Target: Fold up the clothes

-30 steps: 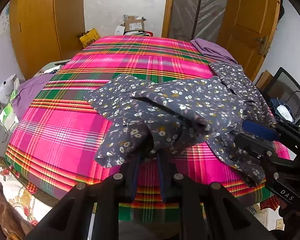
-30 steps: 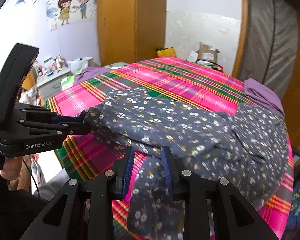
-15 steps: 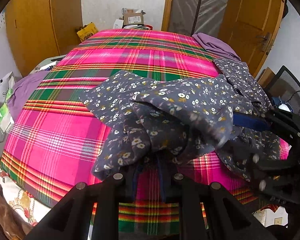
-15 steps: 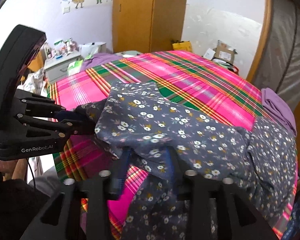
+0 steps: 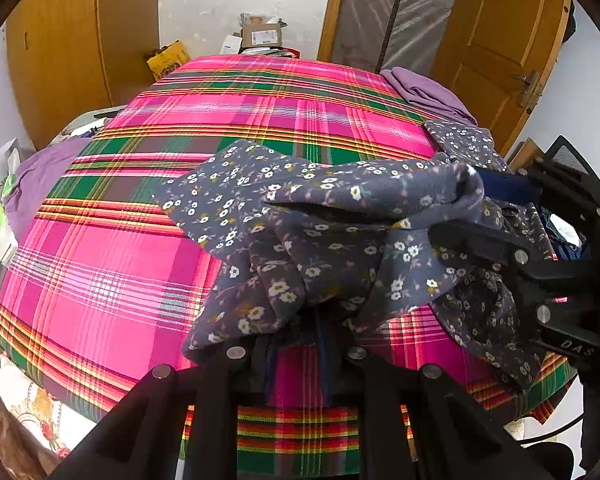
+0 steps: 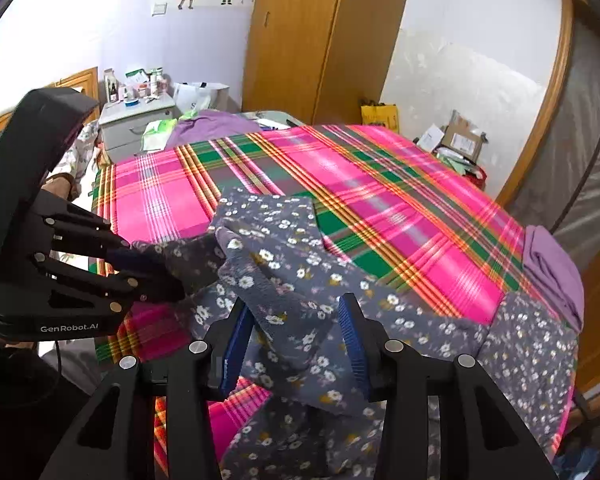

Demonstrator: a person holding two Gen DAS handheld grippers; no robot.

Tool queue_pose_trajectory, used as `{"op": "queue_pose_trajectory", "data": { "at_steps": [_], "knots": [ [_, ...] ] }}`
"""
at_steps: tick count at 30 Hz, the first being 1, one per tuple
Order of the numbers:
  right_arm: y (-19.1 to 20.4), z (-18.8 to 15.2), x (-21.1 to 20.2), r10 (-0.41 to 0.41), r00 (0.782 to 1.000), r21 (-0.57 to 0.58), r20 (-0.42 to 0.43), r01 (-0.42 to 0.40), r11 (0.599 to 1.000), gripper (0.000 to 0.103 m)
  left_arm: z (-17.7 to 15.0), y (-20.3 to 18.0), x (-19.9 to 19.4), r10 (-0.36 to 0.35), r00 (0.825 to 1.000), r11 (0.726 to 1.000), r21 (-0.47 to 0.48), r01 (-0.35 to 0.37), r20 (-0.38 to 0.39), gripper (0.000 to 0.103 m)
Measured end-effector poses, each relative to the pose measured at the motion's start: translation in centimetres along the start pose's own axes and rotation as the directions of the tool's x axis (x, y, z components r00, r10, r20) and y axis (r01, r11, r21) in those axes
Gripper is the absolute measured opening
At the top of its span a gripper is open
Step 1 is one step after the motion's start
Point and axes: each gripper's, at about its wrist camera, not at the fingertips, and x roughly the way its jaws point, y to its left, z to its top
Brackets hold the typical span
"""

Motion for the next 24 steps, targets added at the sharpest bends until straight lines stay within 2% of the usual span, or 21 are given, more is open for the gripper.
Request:
{"op": "queue_pose_trajectory", "data": {
  "at_steps": [4, 7, 8, 9, 10, 13, 20, 24],
  "knots": [
    [0.6, 0.3, 0.4, 0.012, 1.0, -0.066, -0.012, -0.013, 0.998, 0.046, 0.1, 0.1, 0.2, -0.004, 1.0, 1.0, 0.002, 0.004, -0.005, 0.017],
    [1.1, 0.4, 1.5, 0.078, 0.995, -0.111, -0.056, -0.084, 0.99, 0.044, 0.3, 0.1, 0.2, -0.002, 1.0, 1.0, 0.008, 0.003, -0.009, 0.017],
    [1.1, 0.5, 1.6, 0.097, 0.994, -0.114, -0.057, -0.103, 0.988, 0.037, 0.4, 0.1, 0.2, -0.003, 1.0, 1.0, 0.009, 0.003, -0.007, 0.017],
    [1.0, 0.6, 1.7, 0.113, 0.992, -0.113, -0.055, -0.119, 0.986, 0.017, 0.4, 0.2, 0.1, -0.003, 1.0, 1.0, 0.009, 0.003, -0.003, 0.017],
    [0.8, 0.8, 1.7, 0.119, 0.992, -0.107, -0.048, -0.124, 0.987, 0.01, 0.5, 0.2, 0.1, -0.004, 1.0, 1.0, 0.009, 0.004, 0.0, 0.017],
    [-0.9, 2.0, 1.1, 0.114, 0.993, -0.056, 0.018, -0.113, 0.992, 0.01, 0.7, 0.3, -0.2, -0.007, 1.0, 1.0, 0.008, 0.007, 0.017, 0.017],
    [-6.0, 5.2, 0.7, -0.007, 0.993, 0.055, 0.122, 0.0, 0.998, 0.008, 1.9, 0.5, -0.8, -0.011, 0.998, 1.0, 0.018, 0.01, 0.058, 0.017],
    [-9.3, 6.9, 0.8, -0.139, 0.979, 0.111, 0.147, 0.123, 0.986, 0.001, 2.4, 0.5, -0.4, -0.002, 0.999, 1.0, 0.019, 0.001, 0.044, 0.017]
  ]
}}
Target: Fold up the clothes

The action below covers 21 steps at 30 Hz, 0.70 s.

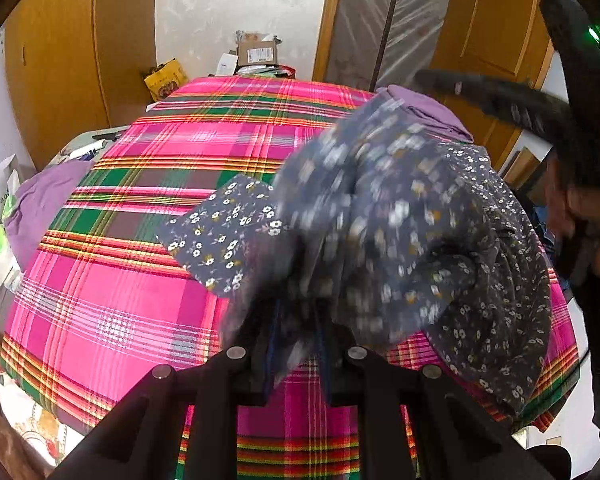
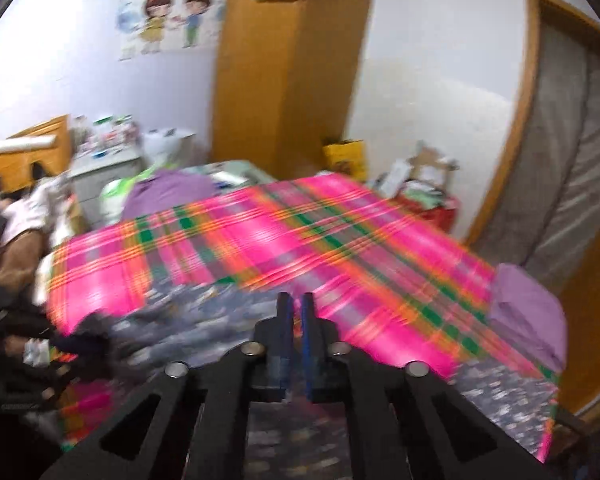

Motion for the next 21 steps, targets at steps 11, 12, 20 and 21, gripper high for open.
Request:
{"op": "queue_pose_trajectory", "data": {
  "at_steps": [11, 12, 20, 21],
  "knots": [
    [-2.1, -0.2, 1.6, 0.275, 0.958, 0.003, -0.084, -0.276, 0.961, 0.036, 0.3, 0.7, 0.5, -0.032, 0.999, 0.999, -0.006, 0.032, -0.006, 0.017],
    [-1.6, -0.8, 1.7, 0.322, 0.942, 0.005, -0.094, -0.323, 0.946, 0.051, 0.2, 0.8, 0.5, -0.037, 0.999, 0.999, -0.007, 0.037, -0.005, 0.017],
    [-0.9, -4.1, 6.5, 0.563, 0.788, 0.164, -0.248, -0.539, 0.826, 0.06, -0.3, 1.3, 0.1, -0.037, 0.999, 0.999, -0.027, 0.037, -0.005, 0.017],
    [-0.7, -4.4, 7.0, 0.582, 0.77, 0.18, -0.263, -0.553, 0.813, 0.06, -0.3, 1.3, 0.0, -0.037, 0.999, 0.999, -0.029, 0.037, -0.004, 0.017]
  ]
}}
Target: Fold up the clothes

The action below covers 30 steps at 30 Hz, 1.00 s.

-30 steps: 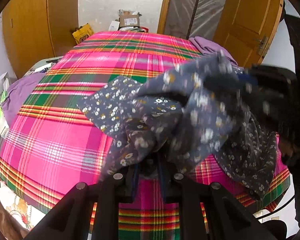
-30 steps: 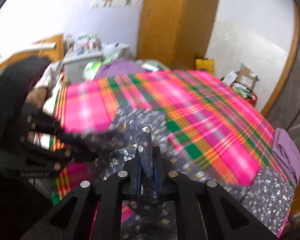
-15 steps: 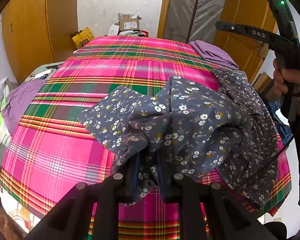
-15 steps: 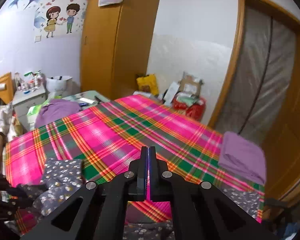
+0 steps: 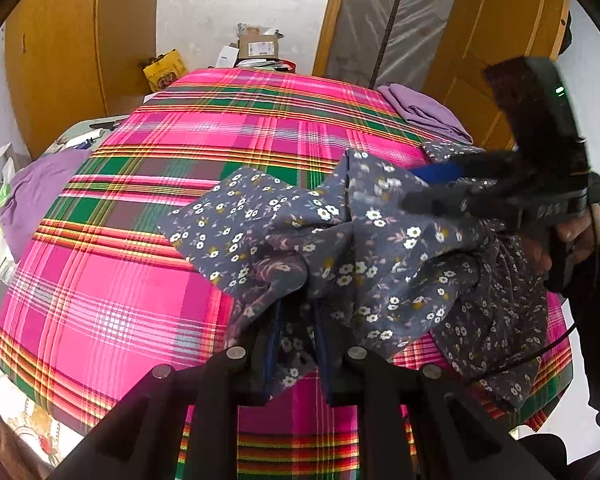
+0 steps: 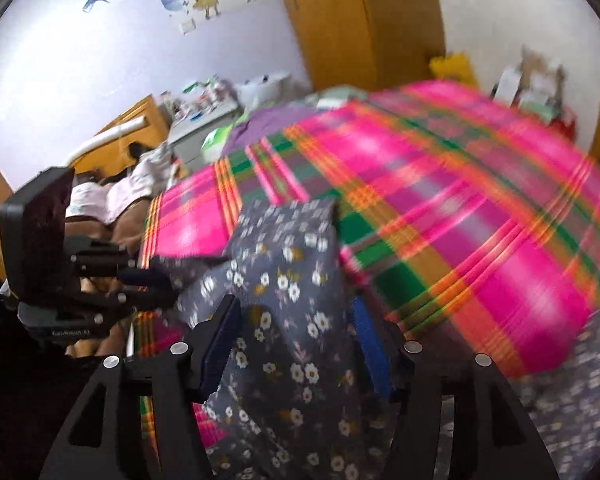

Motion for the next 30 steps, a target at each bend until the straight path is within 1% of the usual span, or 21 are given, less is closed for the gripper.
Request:
{"op": "queue_pose_trajectory", "data": {
  "at_steps": [1, 2, 3, 4, 6, 8, 10, 13, 14, 16, 17, 18, 20, 21, 23, 24, 25, 26, 27, 28, 30],
  "knots": [
    [-0.1, -0.2, 0.6, 0.023, 1.0, 0.012, -0.02, -0.023, 1.0, 0.057, 0.0, 0.0, -0.1, 0.0, 1.0, 1.0, -0.002, 0.0, 0.001, 0.017],
    [0.0, -0.4, 1.1, 0.032, 0.999, 0.014, -0.024, -0.031, 0.999, 0.05, 0.0, 0.0, -0.1, 0.001, 1.0, 1.0, -0.003, -0.001, 0.002, 0.017],
    [0.3, -0.4, 1.3, 0.028, 0.999, 0.005, -0.017, -0.028, 1.0, 0.017, 0.0, -0.1, -0.2, 0.001, 1.0, 1.0, -0.003, -0.001, 0.003, 0.017],
    [0.5, -0.3, 1.3, 0.015, 1.0, -0.006, -0.01, -0.016, 1.0, 0.008, 0.0, -0.1, -0.2, 0.001, 1.0, 1.0, -0.003, -0.001, 0.004, 0.017],
    [0.7, 0.4, 0.5, -0.052, 0.998, -0.023, 0.037, 0.053, 0.998, 0.007, 0.1, -0.2, -0.5, -0.003, 1.0, 1.0, -0.002, 0.003, 0.015, 0.017],
    [0.5, 1.2, -1.0, -0.119, 0.987, -0.009, 0.111, 0.121, 0.993, 0.007, 0.3, -0.2, -0.7, -0.007, 1.0, 1.0, -0.002, 0.008, 0.027, 0.017],
    [-0.1, 2.1, -2.9, -0.216, 0.958, 0.021, 0.188, 0.216, 0.976, 0.007, 0.4, -0.4, -1.0, -0.016, 0.999, 1.0, 0.004, 0.016, 0.043, 0.017],
    [-2.3, 3.3, -6.3, -0.364, 0.885, 0.118, 0.289, 0.344, 0.931, 0.007, 0.6, -0.8, -1.5, -0.031, 0.997, 0.999, 0.016, 0.03, 0.07, 0.017],
    [-3.1, 3.6, -7.6, -0.411, 0.855, 0.157, 0.316, 0.381, 0.911, 0.007, 0.6, -0.8, -1.6, -0.037, 0.997, 0.999, 0.017, 0.036, 0.07, 0.017],
    [-5.3, 4.2, -9.6, -0.516, 0.784, 0.234, 0.345, 0.461, 0.856, 0.007, 0.6, -0.9, -1.5, -0.05, 0.997, 0.999, 0.019, 0.049, 0.066, 0.017],
    [-6.7, 4.3, -10.4, -0.56, 0.751, 0.277, 0.35, 0.488, 0.828, 0.007, 0.5, -1.0, -1.3, -0.049, 0.997, 0.999, 0.019, 0.048, 0.058, 0.017],
    [-8.1, 4.3, -11.3, -0.614, 0.708, 0.324, 0.349, 0.524, 0.788, 0.007, 0.5, -0.9, -1.1, -0.046, 0.998, 0.999, 0.017, 0.046, 0.051, 0.017],
    [-10.7, 3.9, -13.1, -0.693, 0.636, 0.406, 0.339, 0.566, 0.718, 0.007, 0.4, -0.8, -0.8, -0.052, 0.998, 0.999, 0.009, 0.052, 0.037, 0.017],
    [-12.0, 3.5, -13.9, -0.725, 0.609, 0.449, 0.321, 0.576, 0.683, 0.007, 0.3, -0.7, -0.6, -0.054, 0.998, 0.999, 0.006, 0.054, 0.034, 0.017],
    [-15.0, 2.5, -15.2, -0.779, 0.571, 0.532, 0.258, 0.589, 0.608, 0.008, 0.3, -0.6, -0.4, -0.056, 0.998, 0.998, 0.002, 0.056, 0.03, 0.017],
    [-16.3, 1.8, -15.6, -0.8, 0.561, 0.567, 0.215, 0.595, 0.569, 0.013, 0.5, -0.5, -0.2, -0.058, 0.998, 0.998, 0.001, 0.058, 0.028, 0.017],
    [-17.4, 1.0, -15.6, -0.808, 0.565, 0.591, 0.168, 0.598, 0.541, 0.016, 0.5, -0.5, 0.0, -0.06, 0.998, 0.998, 0.001, 0.06, 0.026, 0.017],
    [-18.2, 0.3, -15.4, -0.804, 0.581, 0.602, 0.125, 0.6, 0.527, 0.018, 0.5, -0.4, 0.2, -0.063, 0.998, 0.998, 0.0, 0.063, 0.023, 0.017],
    [-18.6, -0.5, -15.2, -0.799, 0.593, 0.604, 0.1, 0.602, 0.523, 0.025, 0.6, -0.4, 0.4, -0.064, 0.998, 0.998, 0.001, 0.064, 0.019, 0.017],
    [-18.5, -1.3, -15.0, -0.795, 0.599, 0.601, 0.094, 0.602, 0.525, 0.032, 0.6, -0.4, 0.6, -0.066, 0.998, 0.998, 0.001, 0.066, 0.015, 0.017],
    [-17.2, -2.3, -14.4, -0.782, 0.616, 0.574, 0.096, 0.607, 0.549, 0.035, 0.8, -0.4, 1.1, -0.07, 0.998, 0.998, 0.003, 0.07, 0.004, 0.017]
  ]
}}
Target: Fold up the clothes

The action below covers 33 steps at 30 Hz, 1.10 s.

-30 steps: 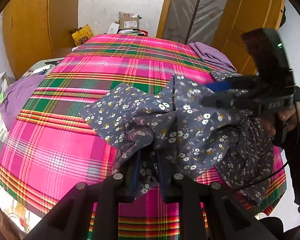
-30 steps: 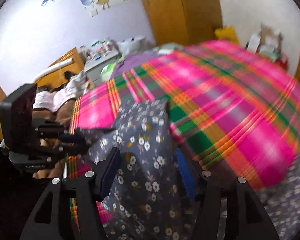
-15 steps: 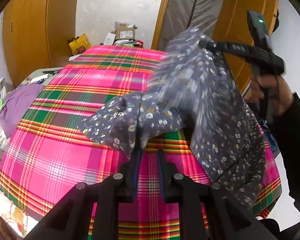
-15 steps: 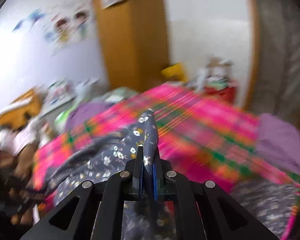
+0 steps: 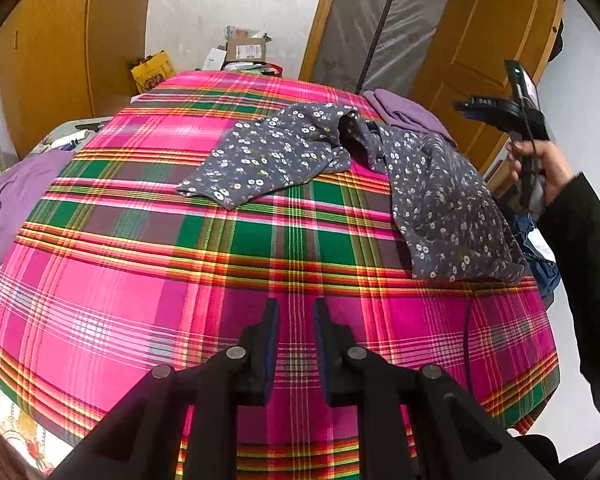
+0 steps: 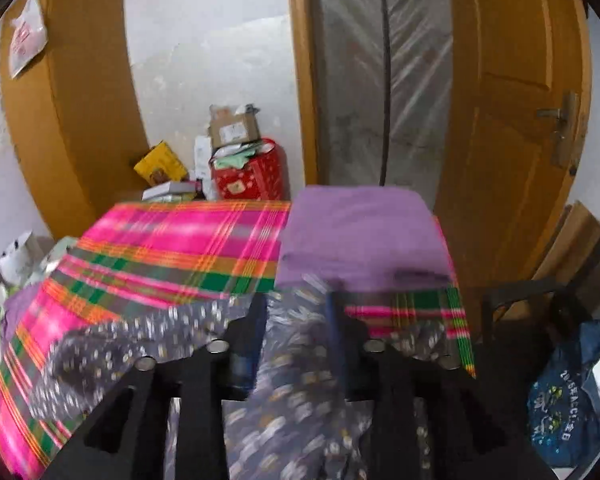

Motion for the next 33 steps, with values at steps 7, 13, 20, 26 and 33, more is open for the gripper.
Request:
{"op": "queue_pose_trajectory", "data": {
  "at_steps": [7, 13, 20, 26, 33],
  "knots": [
    [6.4, -4.9, -4.8, 0.25, 0.967, -0.184, -0.042, -0.253, 0.95, 0.046, 0.8, -1.3, 1.7, -0.033, 0.999, 0.999, 0.012, 0.033, -0.011, 0.017],
    [13.4, -13.3, -9.0, 0.445, 0.871, -0.392, -0.207, -0.49, 0.778, 0.046, 0.7, -2.7, 2.6, -0.068, 0.997, 0.997, 0.045, 0.069, -0.038, 0.017],
    [16.6, -19.3, -10.1, 0.356, 0.876, -0.576, -0.326, -0.483, 0.66, 0.046, 0.1, -3.4, 2.6, -0.073, 0.996, 0.996, 0.048, 0.075, -0.052, 0.017],
    [16.3, -20.2, -8.9, 0.252, 0.912, -0.631, -0.324, -0.407, 0.661, 0.035, -0.2, -3.3, 1.7, -0.068, 0.997, 0.997, 0.041, 0.069, -0.038, 0.017],
    [16.1, -17.7, -10.7, 0.363, 0.907, -0.551, -0.214, -0.419, 0.721, 0.004, 0.1, -2.7, 0.6, -0.068, 0.998, 0.997, 0.02, 0.069, -0.012, 0.017]
  ]
}}
